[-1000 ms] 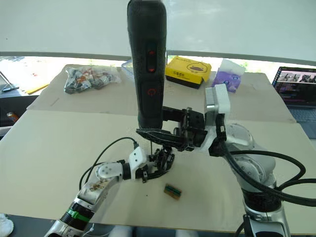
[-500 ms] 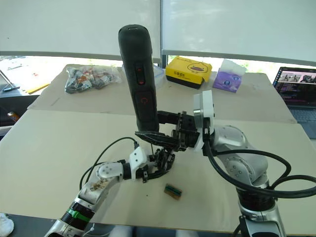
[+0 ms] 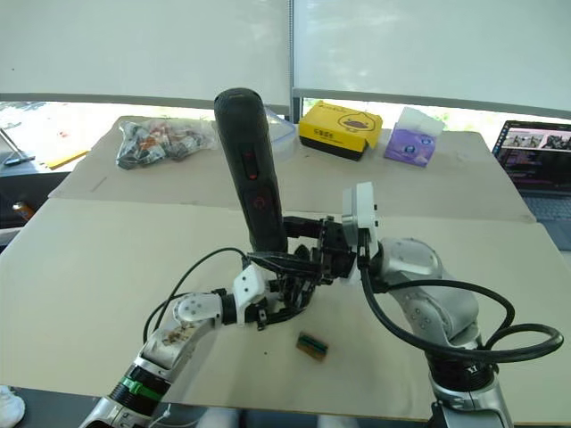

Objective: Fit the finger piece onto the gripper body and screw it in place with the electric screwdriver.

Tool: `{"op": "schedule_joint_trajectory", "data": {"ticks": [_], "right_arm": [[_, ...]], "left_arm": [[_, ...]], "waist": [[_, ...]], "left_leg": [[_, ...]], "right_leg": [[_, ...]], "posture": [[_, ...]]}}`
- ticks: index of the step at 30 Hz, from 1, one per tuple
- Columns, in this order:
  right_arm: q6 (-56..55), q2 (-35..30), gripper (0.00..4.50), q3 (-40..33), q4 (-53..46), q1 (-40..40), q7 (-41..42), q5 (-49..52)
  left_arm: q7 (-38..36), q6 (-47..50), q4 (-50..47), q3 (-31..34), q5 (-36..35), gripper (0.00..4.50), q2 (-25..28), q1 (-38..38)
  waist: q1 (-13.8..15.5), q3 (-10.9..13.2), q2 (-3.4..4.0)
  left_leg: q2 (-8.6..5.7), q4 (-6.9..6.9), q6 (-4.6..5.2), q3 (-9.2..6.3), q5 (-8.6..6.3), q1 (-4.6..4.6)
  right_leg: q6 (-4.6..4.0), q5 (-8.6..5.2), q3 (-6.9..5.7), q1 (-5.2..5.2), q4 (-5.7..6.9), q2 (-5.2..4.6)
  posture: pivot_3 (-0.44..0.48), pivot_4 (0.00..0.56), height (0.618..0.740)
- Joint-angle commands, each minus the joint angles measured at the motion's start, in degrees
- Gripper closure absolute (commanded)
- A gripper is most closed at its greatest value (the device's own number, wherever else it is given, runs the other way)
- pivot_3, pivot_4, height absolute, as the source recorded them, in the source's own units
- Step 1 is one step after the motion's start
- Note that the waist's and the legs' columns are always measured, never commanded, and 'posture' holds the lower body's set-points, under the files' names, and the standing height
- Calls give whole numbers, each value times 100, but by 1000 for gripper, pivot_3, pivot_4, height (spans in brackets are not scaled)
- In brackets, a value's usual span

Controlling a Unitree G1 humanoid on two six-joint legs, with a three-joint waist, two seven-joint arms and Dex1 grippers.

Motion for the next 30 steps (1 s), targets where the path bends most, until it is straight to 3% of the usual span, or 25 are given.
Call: {"op": "schedule_joint_trajectory", "data": {"ticks": [1, 30], "right_arm": [[-280, 52, 2544, -94, -205, -89, 34, 17], [-305, 276, 2544, -106, -189, -175, -26, -60]], "left_arm": [[-69, 115, 6, -118, -2, 2153, 37, 112], [-64, 208, -14, -159, -20, 2153, 18, 135]], "waist": [[-1, 0, 0], [-1, 0, 0]], "left_leg": [[0, 0, 0, 0, 0, 0], [0, -1, 0, 0, 0, -1]], "right_leg": [[0, 0, 0, 0, 0, 0], [0, 0, 0, 0, -3, 0]], "posture": [[0, 150, 740], [0, 150, 740]]}}
